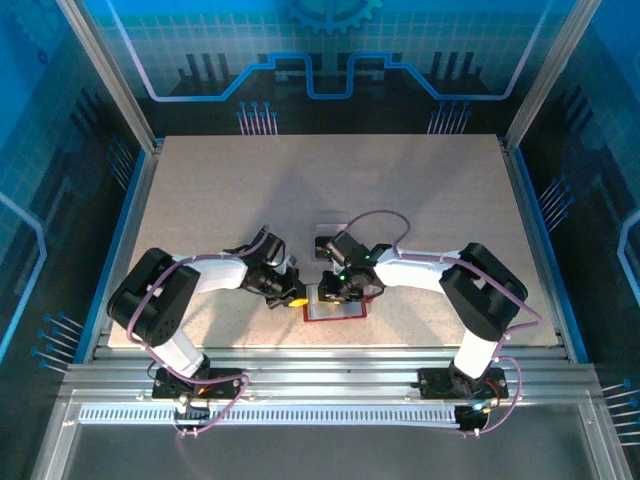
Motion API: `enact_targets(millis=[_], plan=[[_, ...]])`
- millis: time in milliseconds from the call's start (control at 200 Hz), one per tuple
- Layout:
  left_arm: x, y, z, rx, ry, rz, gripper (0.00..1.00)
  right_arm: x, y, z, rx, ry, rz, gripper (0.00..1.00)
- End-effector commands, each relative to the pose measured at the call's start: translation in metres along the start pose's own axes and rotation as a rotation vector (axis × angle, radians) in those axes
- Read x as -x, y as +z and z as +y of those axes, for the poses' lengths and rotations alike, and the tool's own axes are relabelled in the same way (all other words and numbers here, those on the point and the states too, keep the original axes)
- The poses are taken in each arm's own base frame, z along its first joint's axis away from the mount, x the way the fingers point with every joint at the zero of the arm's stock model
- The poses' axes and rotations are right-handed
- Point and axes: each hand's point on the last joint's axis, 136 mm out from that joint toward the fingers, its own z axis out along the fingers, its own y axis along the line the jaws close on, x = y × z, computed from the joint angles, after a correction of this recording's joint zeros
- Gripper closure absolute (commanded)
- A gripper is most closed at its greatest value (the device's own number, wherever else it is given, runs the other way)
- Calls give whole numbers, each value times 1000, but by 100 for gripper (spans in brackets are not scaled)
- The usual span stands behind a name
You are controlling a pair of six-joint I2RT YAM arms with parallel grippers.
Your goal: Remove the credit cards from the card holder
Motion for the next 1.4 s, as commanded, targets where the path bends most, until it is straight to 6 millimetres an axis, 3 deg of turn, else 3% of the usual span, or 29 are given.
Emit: enact_targets(millis=[0, 250, 395, 585, 960, 1396], plan=[[1, 0, 7, 44, -2, 2, 100, -4, -3, -17, -50, 20, 0, 80], [4, -7, -6, 13, 11, -11, 100, -5, -3, -18, -39, 30, -8, 81], [5, -14, -22, -39, 13, -25, 92, -5, -3, -19, -40, 31, -9, 82], [4, -14, -38, -123, 3, -10, 90, -6, -2, -19, -37, 33, -11, 82], [-4, 5, -35, -137, -23, 48, 92, -6, -5, -18, -36, 33, -15, 82], [-7, 15, -10, -54, -41, 49, 94, -3, -12, -15, -34, 29, -33, 82]])
